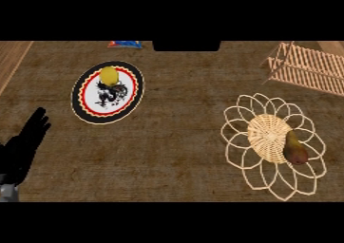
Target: Pick the tomato from the placemat and place it in the tiered shelf
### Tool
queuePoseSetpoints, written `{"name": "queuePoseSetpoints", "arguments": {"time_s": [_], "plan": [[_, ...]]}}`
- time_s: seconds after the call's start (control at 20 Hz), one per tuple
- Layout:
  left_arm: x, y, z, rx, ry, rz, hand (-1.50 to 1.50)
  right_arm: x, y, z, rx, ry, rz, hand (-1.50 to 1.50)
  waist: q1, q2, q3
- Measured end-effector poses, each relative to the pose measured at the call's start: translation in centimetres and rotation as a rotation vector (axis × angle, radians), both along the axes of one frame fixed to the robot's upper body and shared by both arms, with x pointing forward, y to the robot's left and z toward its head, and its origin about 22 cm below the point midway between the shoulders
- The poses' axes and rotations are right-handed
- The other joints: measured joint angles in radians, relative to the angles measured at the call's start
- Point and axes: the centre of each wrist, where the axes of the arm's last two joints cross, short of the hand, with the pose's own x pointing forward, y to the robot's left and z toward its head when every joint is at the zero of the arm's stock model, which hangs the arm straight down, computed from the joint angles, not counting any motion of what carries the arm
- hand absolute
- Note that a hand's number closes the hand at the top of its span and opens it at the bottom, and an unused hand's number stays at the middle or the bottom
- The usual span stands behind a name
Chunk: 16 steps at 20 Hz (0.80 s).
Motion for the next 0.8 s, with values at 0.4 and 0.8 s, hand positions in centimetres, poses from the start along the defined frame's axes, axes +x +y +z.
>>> {"name": "queuePoseSetpoints", "arguments": {"time_s": [0.4, 0.8], "plan": [[0.2, -0.4, -0.1, -0.003, 0.002, -0.011, 0.00, 1.1, -1.1, 3.5, -0.120, -0.002, -0.126, 1.50, 0.009, 0.002, 0.000], [0.5, -0.8, 0.1, -0.005, -0.001, -0.020, 0.00, 5.2, -1.3, 3.7, -0.164, 0.004, -0.198, 1.50, 0.021, 0.005, 0.000]]}}
